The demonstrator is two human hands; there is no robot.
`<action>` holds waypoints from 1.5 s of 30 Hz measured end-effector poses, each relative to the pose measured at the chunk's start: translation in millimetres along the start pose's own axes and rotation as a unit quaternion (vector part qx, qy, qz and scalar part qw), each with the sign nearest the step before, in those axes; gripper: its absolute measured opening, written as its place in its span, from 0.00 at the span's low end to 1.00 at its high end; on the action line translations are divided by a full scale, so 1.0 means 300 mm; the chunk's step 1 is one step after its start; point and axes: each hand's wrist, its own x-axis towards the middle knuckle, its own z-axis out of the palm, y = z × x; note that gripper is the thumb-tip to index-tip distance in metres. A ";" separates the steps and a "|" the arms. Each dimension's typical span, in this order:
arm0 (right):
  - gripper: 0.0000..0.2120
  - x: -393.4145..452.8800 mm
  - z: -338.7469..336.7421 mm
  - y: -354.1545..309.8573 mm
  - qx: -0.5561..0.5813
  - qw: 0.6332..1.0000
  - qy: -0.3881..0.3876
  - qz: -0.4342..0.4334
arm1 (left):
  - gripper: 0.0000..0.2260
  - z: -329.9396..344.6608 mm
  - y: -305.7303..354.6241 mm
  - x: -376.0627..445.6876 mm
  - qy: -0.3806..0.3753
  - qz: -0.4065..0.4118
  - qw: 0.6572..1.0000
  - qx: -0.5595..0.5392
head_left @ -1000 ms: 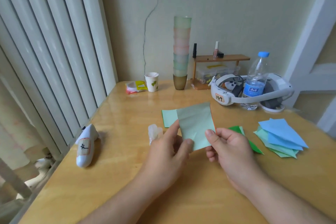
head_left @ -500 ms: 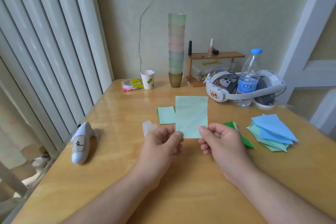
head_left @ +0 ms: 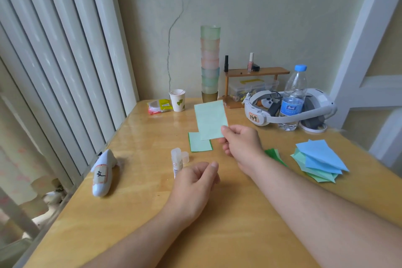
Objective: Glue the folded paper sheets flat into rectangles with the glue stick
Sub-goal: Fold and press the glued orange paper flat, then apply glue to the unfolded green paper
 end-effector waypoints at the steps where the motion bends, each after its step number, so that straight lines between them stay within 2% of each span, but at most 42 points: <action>1: 0.06 0.026 0.035 0.009 -0.001 1.000 -0.002 0.014 | 0.17 -0.001 -0.005 0.001 -0.002 0.006 1.000 0.006; 3: 0.05 0.070 0.095 0.030 -0.023 0.999 -0.007 0.029 | 0.07 -0.004 -0.017 0.006 0.009 0.027 0.999 0.039; 4: 0.05 0.085 0.117 0.038 -0.041 0.999 -0.012 0.030 | 0.05 -0.006 -0.021 0.009 0.016 0.037 0.998 0.058; 9: 0.09 0.118 0.138 0.082 -0.173 0.984 -0.045 0.026 | 0.09 -0.008 -0.026 0.017 0.007 0.056 0.995 0.080; 13: 0.14 0.116 0.118 0.088 -0.209 0.976 -0.054 0.025 | 0.09 -0.006 -0.033 0.021 -0.001 0.054 0.996 0.075; 15: 0.13 0.098 0.104 0.082 -0.252 0.966 -0.048 0.014 | 0.08 -0.005 -0.036 0.022 -0.002 0.057 0.995 0.082; 17: 0.11 0.065 0.079 0.063 -0.278 0.959 -0.047 -0.013 | 0.08 -0.003 -0.041 0.022 -0.009 0.062 0.994 0.090; 18: 0.16 0.045 0.057 0.045 -0.279 0.958 -0.054 -0.035 | 0.08 -0.003 -0.045 0.021 -0.015 0.067 0.993 0.099; 20: 0.18 -0.004 -0.021 -0.014 -0.291 0.947 -0.073 -0.119 | 0.08 -0.001 -0.052 0.020 -0.027 0.079 0.989 0.125; 23: 0.12 -0.066 -0.205 -0.098 -0.358 0.898 -0.090 -0.239 | 0.07 0.006 -0.056 0.018 -0.046 0.105 0.978 0.176; 25: 0.06 -0.078 -0.331 -0.106 -0.384 0.891 -0.077 -0.230 | 0.06 0.011 -0.055 0.015 -0.056 0.128 0.967 0.213; 27: 0.04 -0.082 -0.438 -0.071 -0.393 0.897 -0.058 -0.196 | 0.06 0.013 -0.056 0.015 -0.059 0.144 0.958 0.242; 29: 0.04 -0.088 -0.512 -0.019 -0.431 0.883 -0.068 -0.171 | 0.06 0.015 -0.058 0.015 -0.060 0.152 0.952 0.259; 30: 0.05 -0.095 -0.534 0.010 -0.454 0.872 -0.083 -0.163 | 0.06 0.015 -0.058 0.015 -0.060 0.154 0.950 0.266; 33: 0.19 -0.118 -0.551 0.082 -0.505 0.841 -0.124 -0.148 | 0.07 0.019 -0.054 0.007 -0.060 0.163 0.941 0.289; 35: 0.21 -0.123 -0.540 0.110 -0.497 0.846 -0.120 -0.153 | 0.06 0.026 -0.050 -0.004 -0.071 0.178 0.928 0.318; 39: 0.10 -0.126 -0.518 0.130 -0.470 0.858 -0.054 -0.198 | 0.06 0.050 -0.046 -0.027 -0.105 0.226 0.886 0.392; 41: 0.03 -0.129 -0.516 0.117 -0.465 0.865 -0.005 -0.189 | 0.07 0.054 -0.044 -0.028 -0.108 0.233 0.882 0.396; 42: 0.04 -0.130 -0.518 0.110 -0.464 0.868 0.007 -0.177 | 0.07 0.054 -0.043 -0.027 -0.108 0.231 0.882 0.396; 45: 0.14 -0.136 -0.530 0.094 -0.467 0.872 0.006 -0.149 | 0.07 0.052 -0.034 -0.024 -0.116 0.218 0.885 0.395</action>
